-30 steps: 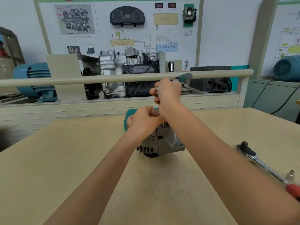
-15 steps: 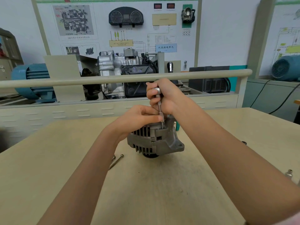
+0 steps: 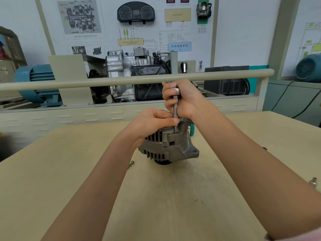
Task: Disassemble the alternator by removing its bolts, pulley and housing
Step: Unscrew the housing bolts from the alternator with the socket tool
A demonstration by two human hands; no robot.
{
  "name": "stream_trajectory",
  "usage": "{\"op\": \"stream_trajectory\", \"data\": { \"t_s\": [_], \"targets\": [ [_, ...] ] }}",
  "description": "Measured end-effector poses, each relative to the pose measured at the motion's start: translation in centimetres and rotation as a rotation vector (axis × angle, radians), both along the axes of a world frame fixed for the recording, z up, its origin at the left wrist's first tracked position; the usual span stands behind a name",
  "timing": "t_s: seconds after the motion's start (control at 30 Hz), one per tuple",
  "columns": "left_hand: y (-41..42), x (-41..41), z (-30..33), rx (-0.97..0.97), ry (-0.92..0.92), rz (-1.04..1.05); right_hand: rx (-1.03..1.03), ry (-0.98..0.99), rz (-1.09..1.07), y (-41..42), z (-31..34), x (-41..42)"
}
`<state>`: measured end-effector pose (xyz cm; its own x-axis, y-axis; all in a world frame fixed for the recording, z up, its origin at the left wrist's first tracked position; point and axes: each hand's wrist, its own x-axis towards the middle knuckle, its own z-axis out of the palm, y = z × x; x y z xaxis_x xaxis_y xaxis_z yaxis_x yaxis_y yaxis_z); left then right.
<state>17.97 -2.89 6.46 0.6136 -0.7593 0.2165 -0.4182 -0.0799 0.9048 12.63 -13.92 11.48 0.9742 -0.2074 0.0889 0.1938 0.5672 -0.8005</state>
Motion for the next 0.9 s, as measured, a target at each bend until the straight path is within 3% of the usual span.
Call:
{"op": "stream_trajectory", "data": {
  "t_s": [0.27,0.53,0.67,0.9],
  "targets": [
    [-0.3,-0.4,-0.4,-0.048,0.036,0.051,0.013,0.017,-0.168,0.8,0.1,0.1],
    [-1.3,-1.1,-1.0,-0.045,-0.004,0.197,-0.097,-0.006,-0.700,2.5,-0.5,1.2],
    [-0.9,-1.0,-0.8,-0.012,0.023,0.137,-0.073,0.044,-0.564,2.2,-0.1,0.9],
    [-0.3,-0.9,-0.6,0.002,0.040,0.047,-0.205,0.146,-0.290,1.0,0.6,0.2]
  ]
}}
